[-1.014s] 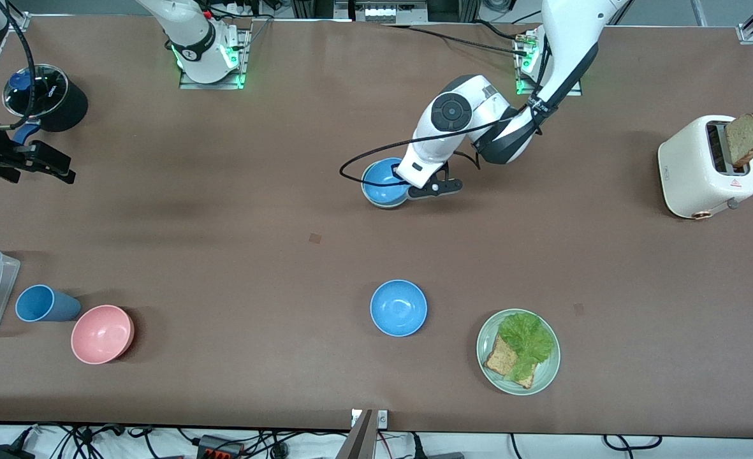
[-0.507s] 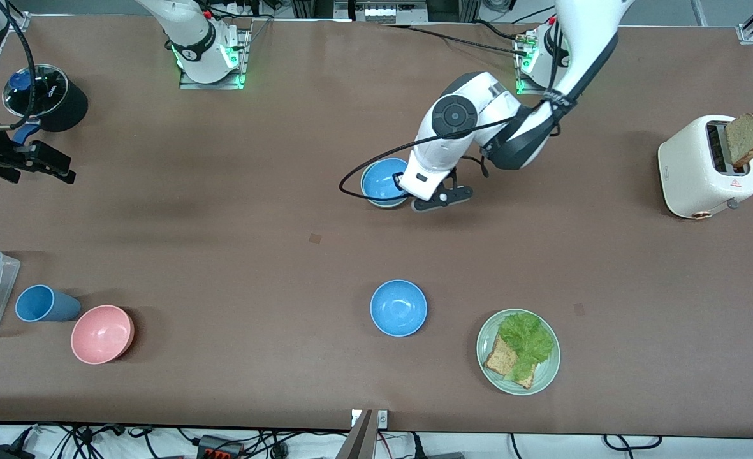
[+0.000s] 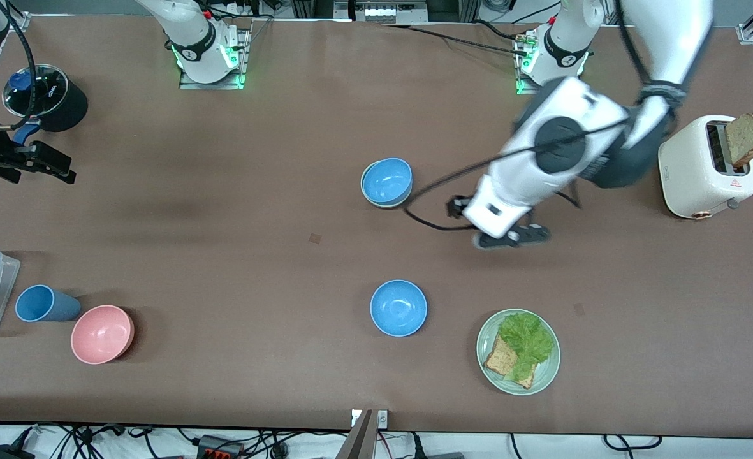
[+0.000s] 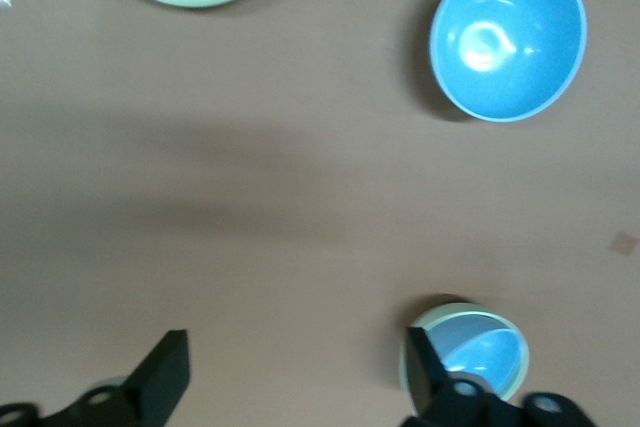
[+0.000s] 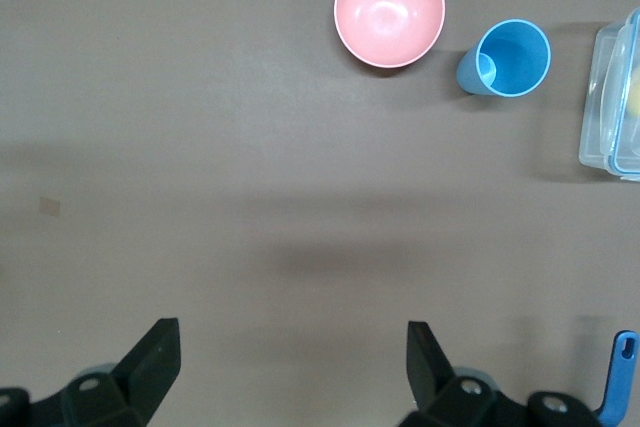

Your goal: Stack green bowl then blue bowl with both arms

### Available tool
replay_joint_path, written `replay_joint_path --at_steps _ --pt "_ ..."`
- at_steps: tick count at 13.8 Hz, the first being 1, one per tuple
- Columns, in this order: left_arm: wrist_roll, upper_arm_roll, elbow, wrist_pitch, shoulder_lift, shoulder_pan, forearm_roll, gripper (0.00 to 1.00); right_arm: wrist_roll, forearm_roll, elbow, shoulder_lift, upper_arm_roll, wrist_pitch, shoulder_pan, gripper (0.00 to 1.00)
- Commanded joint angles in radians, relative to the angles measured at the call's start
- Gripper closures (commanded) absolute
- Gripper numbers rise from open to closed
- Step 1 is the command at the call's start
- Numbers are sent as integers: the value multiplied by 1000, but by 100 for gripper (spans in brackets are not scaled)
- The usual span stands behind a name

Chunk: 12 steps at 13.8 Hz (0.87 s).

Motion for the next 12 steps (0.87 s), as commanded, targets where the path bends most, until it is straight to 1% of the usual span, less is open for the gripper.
replay_joint_path --at_steps 1,3,4,5,7,8,9,10,12 --pt "160 2 82 -66 22 27 8 0 -5 0 14 11 13 -6 -19 0" --pt "324 7 109 -80 22 101 7 0 -6 0 14 11 13 -6 -24 0" --pt "426 14 109 -78 18 115 5 0 -6 2 14 12 17 -4 -25 0" --pt "512 36 111 -78 1 120 2 0 -6 2 14 11 32 -6 -39 0" --pt "594 85 102 -78 -51 149 -25 0 -6 0 12 12 72 -6 -68 0" --pt "619 127 97 -78 -77 152 -62 0 -6 0 12 12 74 -7 -68 0" --pt "654 187 80 -78 -115 149 -97 0 -6 0 12 12 74 -7 -67 0" --pt "718 238 24 -62 -176 149 -134 0 -6 0 14 11 74 -9 -65 0" --pt "821 302 -51 -33 -264 149 -168 0 -8 -1 14 9 73 -12 -62 0"
